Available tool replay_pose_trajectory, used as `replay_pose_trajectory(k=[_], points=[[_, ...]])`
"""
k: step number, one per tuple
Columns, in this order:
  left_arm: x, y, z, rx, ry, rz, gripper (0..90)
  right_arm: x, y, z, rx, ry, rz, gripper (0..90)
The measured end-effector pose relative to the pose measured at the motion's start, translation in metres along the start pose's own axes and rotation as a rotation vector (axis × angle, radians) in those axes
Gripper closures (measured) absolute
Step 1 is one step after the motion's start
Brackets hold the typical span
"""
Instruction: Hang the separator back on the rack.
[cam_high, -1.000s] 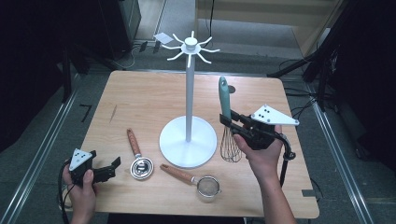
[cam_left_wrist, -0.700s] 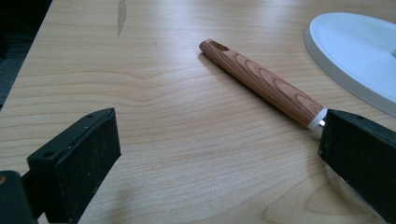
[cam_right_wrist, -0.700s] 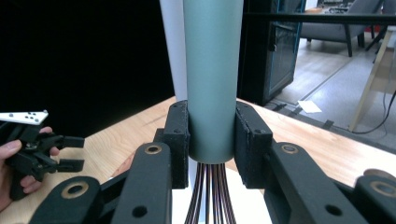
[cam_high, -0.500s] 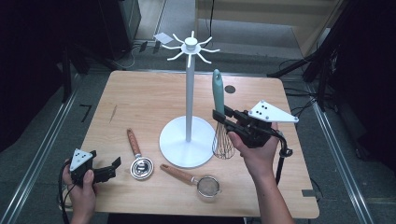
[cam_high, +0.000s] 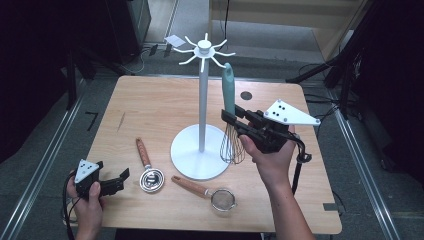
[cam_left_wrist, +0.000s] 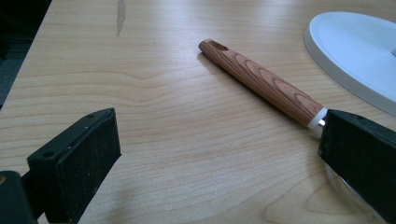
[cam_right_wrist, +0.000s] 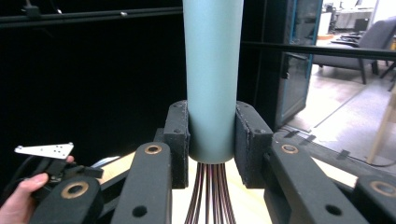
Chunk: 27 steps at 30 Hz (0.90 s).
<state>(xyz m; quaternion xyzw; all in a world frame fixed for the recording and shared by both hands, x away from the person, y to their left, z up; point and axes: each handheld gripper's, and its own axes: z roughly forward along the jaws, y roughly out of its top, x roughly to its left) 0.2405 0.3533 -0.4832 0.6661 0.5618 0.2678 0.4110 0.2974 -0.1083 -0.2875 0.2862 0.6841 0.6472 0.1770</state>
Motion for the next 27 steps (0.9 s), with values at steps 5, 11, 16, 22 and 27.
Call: replay_pose_trajectory(k=[5, 11, 16, 22, 27], points=[[0.0, 0.0, 0.0, -0.003, -0.001, -0.001, 0.0, 0.005, -0.001, 0.003, 0.005, 0.016, -0.02, 71.0], [0.0, 0.0, 0.0, -0.001, -0.001, 0.0, 0.0, 0.003, 0.002, -0.002, -0.028, 0.018, -0.005, 71.0], [0.0, 0.0, 0.0, 0.0, 0.001, 0.001, 0.0, 0.007, 0.006, -0.006, -0.043, 0.038, -0.017, 71.0], [0.0, 0.0, 0.0, 0.0, 0.0, 0.002, 0.0, 0.011, 0.007, -0.003, -0.036, 0.073, -0.024, 71.0], [0.0, 0.0, 0.0, 0.0, 0.0, 0.0, 0.0, 0.012, 0.007, 0.001, -0.033, 0.076, -0.021, 71.0]])
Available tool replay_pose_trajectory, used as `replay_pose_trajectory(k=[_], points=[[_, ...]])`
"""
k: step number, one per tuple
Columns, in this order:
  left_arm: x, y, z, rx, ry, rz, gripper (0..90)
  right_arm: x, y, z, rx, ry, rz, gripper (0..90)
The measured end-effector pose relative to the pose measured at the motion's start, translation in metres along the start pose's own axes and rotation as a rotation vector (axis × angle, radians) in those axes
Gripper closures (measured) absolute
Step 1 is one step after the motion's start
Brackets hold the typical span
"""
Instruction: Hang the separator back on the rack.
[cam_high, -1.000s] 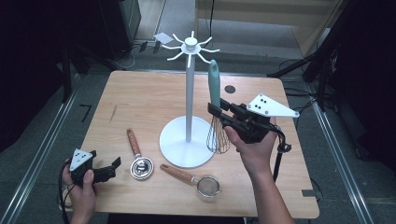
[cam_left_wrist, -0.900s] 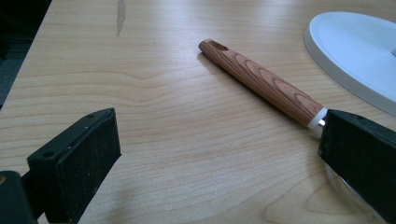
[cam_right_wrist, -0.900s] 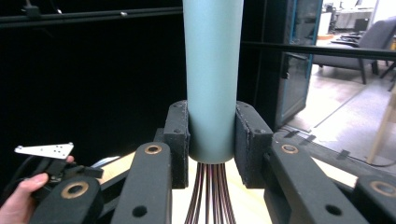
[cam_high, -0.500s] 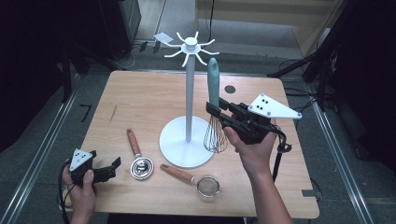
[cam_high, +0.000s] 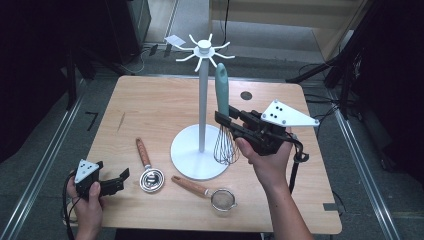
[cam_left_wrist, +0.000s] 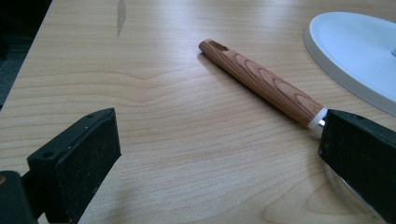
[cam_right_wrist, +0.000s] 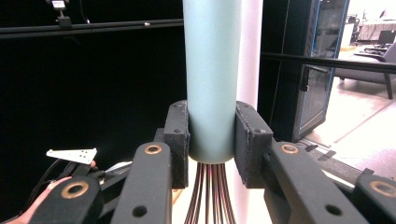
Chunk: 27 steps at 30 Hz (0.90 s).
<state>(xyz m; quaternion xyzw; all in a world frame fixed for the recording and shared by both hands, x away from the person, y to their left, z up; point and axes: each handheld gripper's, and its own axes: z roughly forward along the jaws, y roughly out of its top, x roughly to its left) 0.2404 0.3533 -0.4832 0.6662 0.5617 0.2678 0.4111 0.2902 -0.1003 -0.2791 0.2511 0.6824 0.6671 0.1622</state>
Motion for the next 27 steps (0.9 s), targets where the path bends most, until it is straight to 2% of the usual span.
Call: replay_pose_trajectory(k=[14, 17, 23, 27], points=[[0.0, 0.0, 0.0, -0.002, -0.003, -0.002, 0.0, -0.006, -0.004, 0.011, 0.012, -0.006, 0.02, 71.0], [0.0, 0.0, 0.0, -0.003, -0.003, -0.002, 0.0, -0.007, -0.004, 0.013, 0.012, 0.006, 0.038, 70.9], [0.0, 0.0, 0.0, -0.002, -0.003, -0.002, 0.0, -0.007, -0.005, 0.014, -0.005, -0.013, 0.024, 65.7], [0.0, 0.0, 0.0, -0.001, -0.002, -0.001, 0.0, -0.006, -0.003, 0.015, 0.0, -0.025, 0.007, 67.1]])
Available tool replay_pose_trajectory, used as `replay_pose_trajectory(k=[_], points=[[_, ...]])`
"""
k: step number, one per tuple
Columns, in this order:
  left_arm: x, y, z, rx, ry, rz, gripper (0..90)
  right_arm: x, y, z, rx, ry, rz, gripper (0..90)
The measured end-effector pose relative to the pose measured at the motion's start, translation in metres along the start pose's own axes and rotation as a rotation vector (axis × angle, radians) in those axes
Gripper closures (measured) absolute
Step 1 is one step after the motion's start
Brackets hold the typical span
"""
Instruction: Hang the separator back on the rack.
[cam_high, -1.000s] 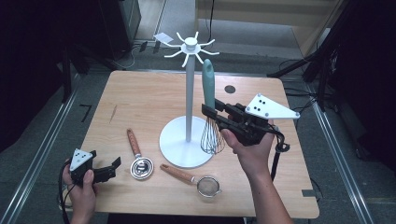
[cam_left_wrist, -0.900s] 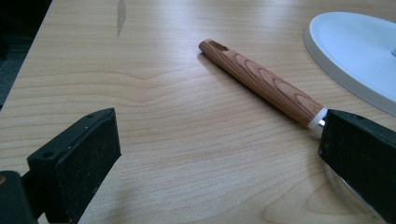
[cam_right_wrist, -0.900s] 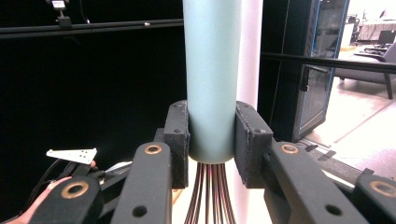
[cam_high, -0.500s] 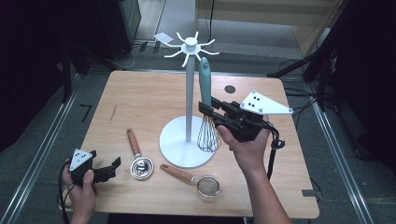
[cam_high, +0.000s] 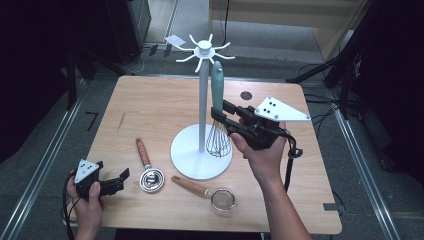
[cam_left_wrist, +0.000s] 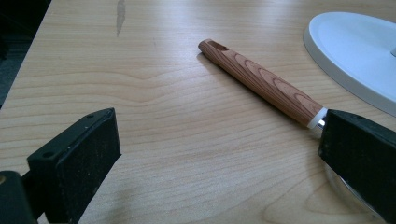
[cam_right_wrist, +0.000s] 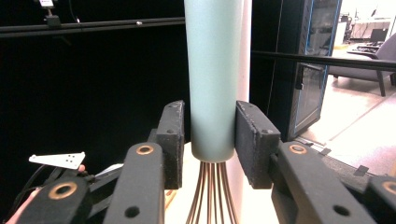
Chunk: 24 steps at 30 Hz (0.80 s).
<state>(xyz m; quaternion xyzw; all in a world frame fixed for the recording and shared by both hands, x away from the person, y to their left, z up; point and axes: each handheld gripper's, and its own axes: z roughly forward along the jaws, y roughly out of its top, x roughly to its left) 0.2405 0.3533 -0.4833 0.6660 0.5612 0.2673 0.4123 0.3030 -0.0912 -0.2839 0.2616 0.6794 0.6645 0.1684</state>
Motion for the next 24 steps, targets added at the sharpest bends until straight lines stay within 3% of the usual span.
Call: replay_pose_trajectory(k=[14, 21, 24], points=[[0.0001, -0.0001, 0.0001, -0.003, -0.002, -0.003, 0.0, -0.0042, 0.0007, 0.0004, -0.005, -0.006, 0.006, 71.8], [0.0001, -0.0001, 0.0, -0.002, -0.004, -0.003, 0.0, -0.0052, 0.0075, -0.0046, -0.034, -0.035, 0.014, 89.5], [0.0003, 0.0, 0.0, -0.001, -0.005, -0.003, 0.0, -0.0069, 0.0097, -0.0061, -0.046, -0.07, 0.021, 90.0]])
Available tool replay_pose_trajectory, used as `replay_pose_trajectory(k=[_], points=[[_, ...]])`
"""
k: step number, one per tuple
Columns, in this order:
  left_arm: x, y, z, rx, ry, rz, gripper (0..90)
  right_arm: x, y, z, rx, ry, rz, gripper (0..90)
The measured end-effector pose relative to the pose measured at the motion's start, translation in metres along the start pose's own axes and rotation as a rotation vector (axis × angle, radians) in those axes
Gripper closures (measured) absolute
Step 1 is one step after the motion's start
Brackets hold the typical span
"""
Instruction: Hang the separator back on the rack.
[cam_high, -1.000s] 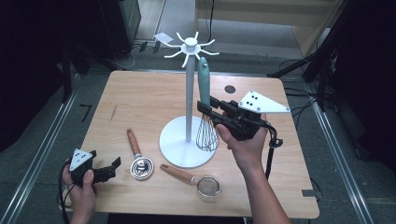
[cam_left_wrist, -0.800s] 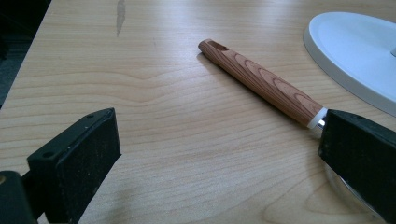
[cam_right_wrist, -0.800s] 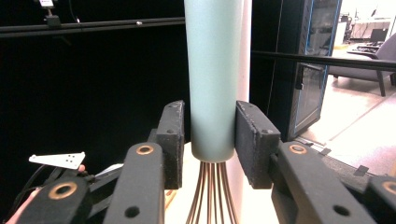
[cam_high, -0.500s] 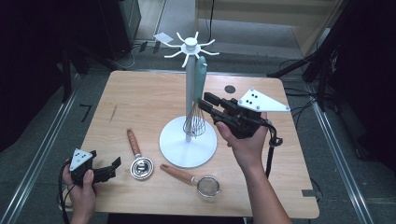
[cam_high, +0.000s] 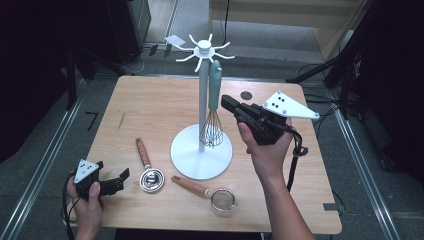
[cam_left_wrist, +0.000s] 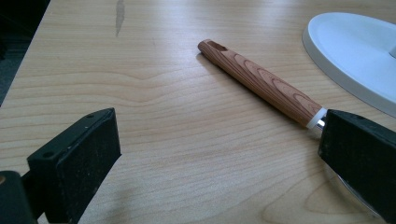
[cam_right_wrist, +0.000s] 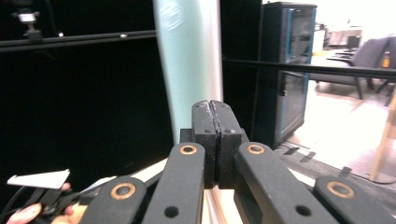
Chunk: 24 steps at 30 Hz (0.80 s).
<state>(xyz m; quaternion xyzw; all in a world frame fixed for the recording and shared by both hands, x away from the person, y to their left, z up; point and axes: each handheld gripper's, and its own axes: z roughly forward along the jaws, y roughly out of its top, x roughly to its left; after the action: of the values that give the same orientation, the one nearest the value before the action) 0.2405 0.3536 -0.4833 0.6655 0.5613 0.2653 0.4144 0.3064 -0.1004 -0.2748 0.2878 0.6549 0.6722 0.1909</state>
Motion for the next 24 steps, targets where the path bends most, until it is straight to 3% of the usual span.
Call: replay_pose_trajectory(k=[4, 9, 14, 24], points=[[0.0, 0.0, 0.0, 0.001, 0.0, 0.0, 0.0, -0.002, 0.002, 0.003, 0.002, -0.038, 0.007, 90.0], [0.0, 0.0, 0.0, -0.001, 0.0, 0.0, 0.0, 0.001, 0.008, 0.013, -0.003, -0.052, -0.013, 90.0], [0.001, 0.0, 0.0, -0.002, -0.005, -0.003, 0.0, 0.006, 0.017, 0.019, -0.008, -0.039, -0.025, 90.0], [0.001, 0.0, 0.0, 0.001, -0.006, -0.002, 0.0, 0.016, 0.017, 0.024, -0.003, -0.022, -0.035, 90.0]])
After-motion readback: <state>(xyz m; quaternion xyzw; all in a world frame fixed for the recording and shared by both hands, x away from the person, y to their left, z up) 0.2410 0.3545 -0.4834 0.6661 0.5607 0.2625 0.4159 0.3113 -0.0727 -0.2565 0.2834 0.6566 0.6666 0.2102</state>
